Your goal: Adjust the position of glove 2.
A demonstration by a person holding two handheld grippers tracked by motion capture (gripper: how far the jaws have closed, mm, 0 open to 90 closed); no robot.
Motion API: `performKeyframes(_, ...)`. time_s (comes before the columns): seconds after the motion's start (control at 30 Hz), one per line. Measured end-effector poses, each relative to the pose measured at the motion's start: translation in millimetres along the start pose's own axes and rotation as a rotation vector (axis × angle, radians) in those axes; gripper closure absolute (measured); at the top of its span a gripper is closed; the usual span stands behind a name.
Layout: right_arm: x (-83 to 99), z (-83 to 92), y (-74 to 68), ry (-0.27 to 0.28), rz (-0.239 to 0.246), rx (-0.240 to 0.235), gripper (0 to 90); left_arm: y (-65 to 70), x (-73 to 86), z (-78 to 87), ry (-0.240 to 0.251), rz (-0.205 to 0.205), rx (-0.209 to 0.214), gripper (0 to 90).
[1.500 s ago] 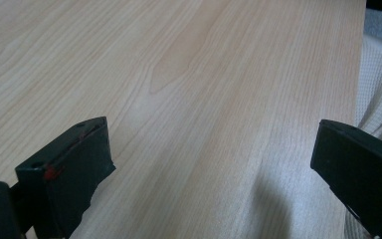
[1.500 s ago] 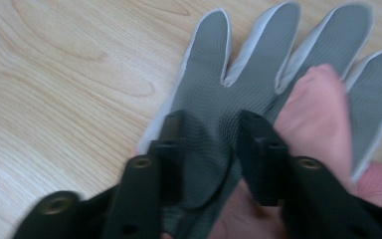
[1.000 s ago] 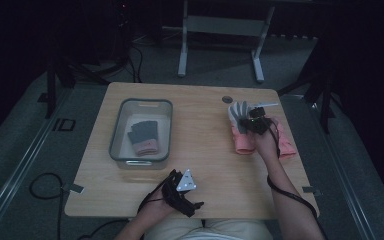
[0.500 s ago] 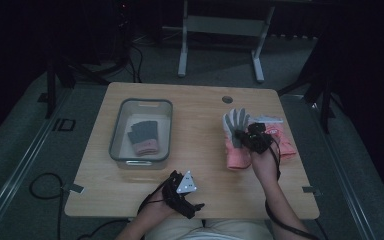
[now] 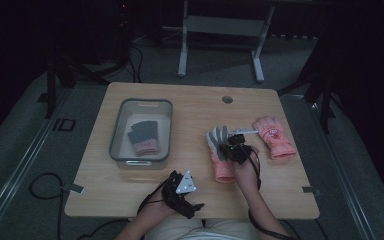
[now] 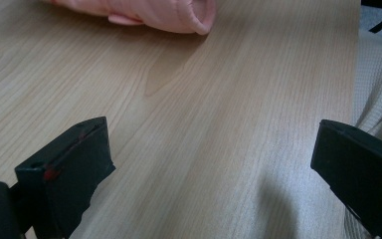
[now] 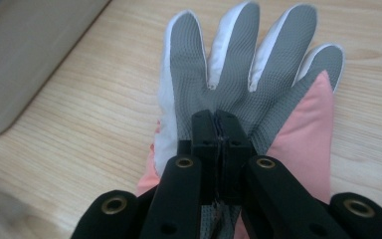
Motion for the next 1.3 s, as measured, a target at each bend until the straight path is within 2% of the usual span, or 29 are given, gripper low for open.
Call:
performKeyframes(0.13,-0.9,-14.8,-2.2,-0.026,-0.014,-0.003,88.2,-0.9,0.1,0.0,0.001,0.003,-0.004,2.1)
performKeyframes(0.3,-2.0,-28.5,-6.9,-0.045,0.019,0.014,87.9,-0.7,0.7,-0.7,-0.005,0.002,0.003,2.1)
performKeyframes(0.53,-3.2,-33.1,-7.0,-0.058,0.024,0.012,85.0,-0.3,1.0,-1.0,-0.007,0.003,0.008,2.1)
performKeyframes(0.63,-4.4,-30.5,-5.9,-0.055,-0.002,-0.007,81.2,-0.8,1.8,-1.4,-0.014,-0.001,0.004,2.1)
performKeyframes(0.7,-6.3,-26.6,-6.5,-0.046,0.018,0.004,78.7,-0.8,1.9,-1.2,-0.011,-0.001,0.008,2.1)
performKeyframes(0.83,-14.2,-6.5,-10.5,0.006,0.02,-0.035,72.6,-1.2,2.3,-1.7,-0.015,-0.003,0.004,2.1)
performKeyframes(0.9,-19.1,5.9,-8.1,0.039,0.03,-0.034,72.3,-0.7,2.4,-2.1,-0.014,0.001,0.004,2.1)
performKeyframes(0.97,-24.2,17.8,0.1,0.065,0.05,0.004,71.6,0.4,2.5,-2.2,-0.012,0.001,0.009,2.1)
performKeyframes(1.03,-27.1,26.5,9.9,0.075,0.053,0.01,70.3,0.4,2.6,-2.1,-0.016,-0.001,0.009,2.2)
performKeyframes(1.1,-30.4,38.7,26.7,0.094,0.066,0.031,70.2,0.4,2.4,-1.9,-0.011,-0.001,0.011,2.2)
performKeyframes(1.2,-32.1,54.4,52.8,0.126,0.061,0.046,69.6,0.1,2.4,-1.9,-0.011,-0.002,0.011,2.2)
performKeyframes(1.3,-30.9,64.6,78.0,0.148,0.032,0.045,68.7,-0.2,2.7,-2.2,-0.016,-0.006,0.011,2.2)
Point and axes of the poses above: each handheld gripper's, and its own axes: z roughly backward along the jaws, x roughly out of its underside, y roughly to its right, the point moved 9 cm from there along -z, roughly forward along the jaws, and after that the axes turned 13 degrees about -y, right-handed, at the moved point
